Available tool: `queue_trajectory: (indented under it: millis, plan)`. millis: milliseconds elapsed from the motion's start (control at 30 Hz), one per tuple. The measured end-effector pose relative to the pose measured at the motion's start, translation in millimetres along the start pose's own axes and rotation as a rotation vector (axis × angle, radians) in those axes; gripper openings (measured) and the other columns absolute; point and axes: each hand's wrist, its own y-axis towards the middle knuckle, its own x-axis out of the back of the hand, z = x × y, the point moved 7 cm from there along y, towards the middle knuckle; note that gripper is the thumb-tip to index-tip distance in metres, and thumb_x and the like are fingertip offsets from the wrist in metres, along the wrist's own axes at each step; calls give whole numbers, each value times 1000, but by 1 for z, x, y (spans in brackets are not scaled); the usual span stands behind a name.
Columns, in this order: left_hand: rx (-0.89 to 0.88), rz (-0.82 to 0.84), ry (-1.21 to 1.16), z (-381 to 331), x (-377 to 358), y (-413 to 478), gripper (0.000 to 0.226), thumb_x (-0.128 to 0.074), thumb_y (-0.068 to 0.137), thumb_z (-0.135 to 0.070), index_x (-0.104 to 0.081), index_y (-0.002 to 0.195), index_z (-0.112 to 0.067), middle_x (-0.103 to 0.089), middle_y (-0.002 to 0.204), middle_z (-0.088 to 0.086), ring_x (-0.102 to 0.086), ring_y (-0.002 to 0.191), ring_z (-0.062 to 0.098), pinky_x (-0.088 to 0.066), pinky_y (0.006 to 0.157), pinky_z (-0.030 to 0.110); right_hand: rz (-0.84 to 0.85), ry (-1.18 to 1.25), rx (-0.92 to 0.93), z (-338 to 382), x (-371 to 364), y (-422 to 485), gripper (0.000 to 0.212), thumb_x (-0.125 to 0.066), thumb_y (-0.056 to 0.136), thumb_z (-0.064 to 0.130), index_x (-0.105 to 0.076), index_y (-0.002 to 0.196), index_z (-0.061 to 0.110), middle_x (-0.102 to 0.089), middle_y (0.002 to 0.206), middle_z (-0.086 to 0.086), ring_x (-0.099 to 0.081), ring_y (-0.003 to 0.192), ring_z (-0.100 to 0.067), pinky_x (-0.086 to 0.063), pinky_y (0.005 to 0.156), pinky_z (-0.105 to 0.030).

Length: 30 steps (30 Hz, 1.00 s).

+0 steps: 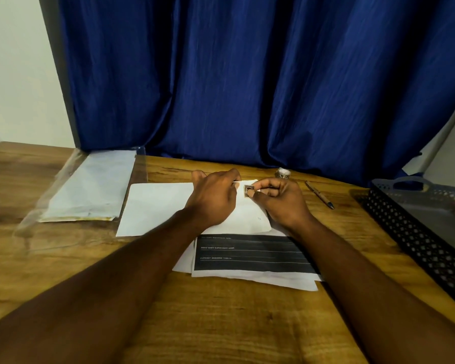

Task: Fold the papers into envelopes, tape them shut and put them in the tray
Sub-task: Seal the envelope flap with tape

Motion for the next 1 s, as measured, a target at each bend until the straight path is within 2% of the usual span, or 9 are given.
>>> queue_trajectory:
  millis: [300,467,667,867,1000]
  plan:
    - [-32,-27,21,0,1,0,16,-45,106,-21,-59,113,-25,-67,100,-4,-58,92,20,-27,93,43,9,-68,27,4,2,1,8,-83,88,6,-81,95,11,-81,89,-10,-79,91,-35,-62,91,-60]
    - [-45,-33,35,0,0,0,16,-45,107,-23,-59,115,-24,-68,102,-2,-58,93,20,-26,92,43,-12,-146,57,13,3,-1,7,-83,89,7,-82,94,10,-81,87,-3,-79,86,-22,-65,83,-39]
    - [-55,-40,35,-2,0,0,17,-46,106,-25,-59,117,-24,-69,105,-1,-57,94,19,-25,92,42,-35,-189,78,19,7,-5,7,-83,89,6,-81,94,10,-81,85,-1,-77,80,-13,-60,70,-20]
    - [-51,-28,39,-2,1,-2,18,-46,106,-25,-60,118,-23,-70,107,-1,-57,94,19,-25,92,42,-3,-277,119,23,7,-4,8,-85,88,11,-81,92,17,-81,85,4,-77,82,-16,-63,78,-30]
    - [-49,-30,24,-4,1,-3,19,-47,107,-28,-60,119,-22,-71,110,0,-58,97,21,-25,92,43,8,-344,141,28,7,-5,7,-85,88,14,-81,90,19,-80,86,7,-73,78,-8,-56,72,-22]
